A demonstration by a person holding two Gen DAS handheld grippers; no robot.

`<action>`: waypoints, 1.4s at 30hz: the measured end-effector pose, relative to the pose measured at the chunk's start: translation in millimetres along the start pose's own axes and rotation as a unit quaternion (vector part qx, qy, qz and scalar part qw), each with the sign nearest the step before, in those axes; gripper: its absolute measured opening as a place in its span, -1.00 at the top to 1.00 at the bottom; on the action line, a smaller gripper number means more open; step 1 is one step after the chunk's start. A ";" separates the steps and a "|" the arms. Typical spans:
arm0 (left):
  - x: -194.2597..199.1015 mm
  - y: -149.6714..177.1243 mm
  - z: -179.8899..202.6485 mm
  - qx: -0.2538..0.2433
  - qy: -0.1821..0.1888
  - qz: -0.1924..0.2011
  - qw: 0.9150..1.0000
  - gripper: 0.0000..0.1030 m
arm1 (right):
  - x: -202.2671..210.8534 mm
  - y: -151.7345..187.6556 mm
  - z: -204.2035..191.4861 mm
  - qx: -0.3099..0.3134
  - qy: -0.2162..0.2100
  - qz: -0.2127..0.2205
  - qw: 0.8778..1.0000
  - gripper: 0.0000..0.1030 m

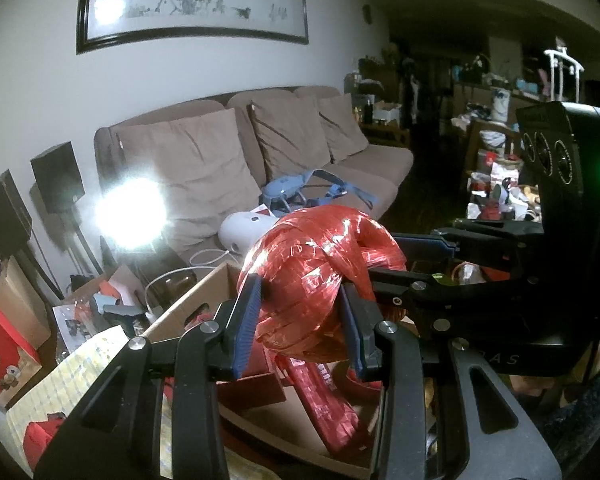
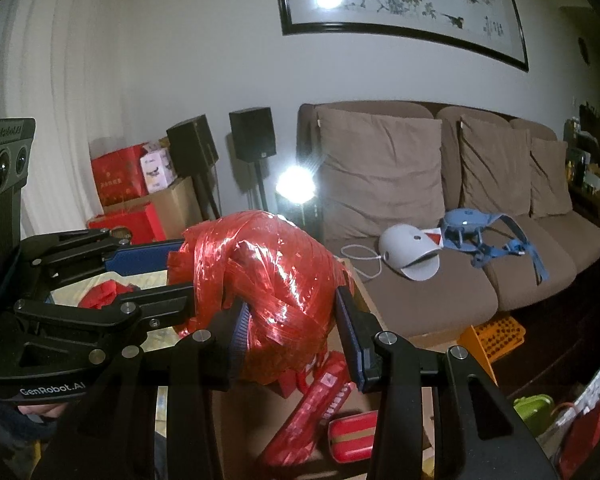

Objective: Organize objects
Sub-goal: 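Carry the red ribbon ball with both grippers over the box opening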

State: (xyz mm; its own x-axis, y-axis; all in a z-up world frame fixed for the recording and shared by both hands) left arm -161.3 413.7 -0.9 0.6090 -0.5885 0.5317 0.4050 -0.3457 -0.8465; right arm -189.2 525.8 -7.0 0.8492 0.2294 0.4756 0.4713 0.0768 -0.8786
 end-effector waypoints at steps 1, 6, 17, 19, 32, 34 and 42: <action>-0.6 0.3 0.8 0.001 0.001 -0.001 1.000 0.32 | -1.1 0.6 0.4 0.000 0.001 -0.002 1.000 0.20; -5.4 4.2 -2.4 0.008 0.007 -0.004 1.000 0.32 | -4.8 4.3 1.6 0.001 0.003 -0.011 1.000 0.20; -14.3 13.1 -8.9 0.022 0.017 -0.017 0.999 0.32 | -13.5 12.1 2.7 0.003 0.006 -0.034 0.999 0.20; -15.1 14.0 -8.5 0.025 0.018 -0.016 0.999 0.32 | -14.4 13.1 3.3 0.003 0.007 -0.036 0.999 0.20; -23.2 21.4 -13.2 0.037 0.026 -0.024 0.999 0.32 | -21.4 18.2 4.2 0.005 0.009 -0.053 0.999 0.20; -22.8 22.1 -11.3 0.037 0.027 -0.025 0.999 0.32 | -22.9 17.8 3.7 0.005 0.010 -0.055 0.998 0.20; -25.3 24.0 -12.2 0.040 0.029 -0.027 0.998 0.32 | -25.7 20.5 4.9 0.006 0.010 -0.062 0.998 0.20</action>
State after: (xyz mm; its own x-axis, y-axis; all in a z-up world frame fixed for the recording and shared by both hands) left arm -175.3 411.4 -35.0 0.5457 -0.6120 0.5724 0.4909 -0.3201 -0.8103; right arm -202.5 526.2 -37.5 0.7894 0.1983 0.5810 0.5699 0.1151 -0.8136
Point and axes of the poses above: each gripper's, at about its wrist camera, not at the fingertips, and x roughly against the way its jaws point, z to its right, y to its underside, the point moved 5 cm from there along -x, roughly the way its jaws point, and after that the axes turned 7 degrees about y, right-handed, at the moved point
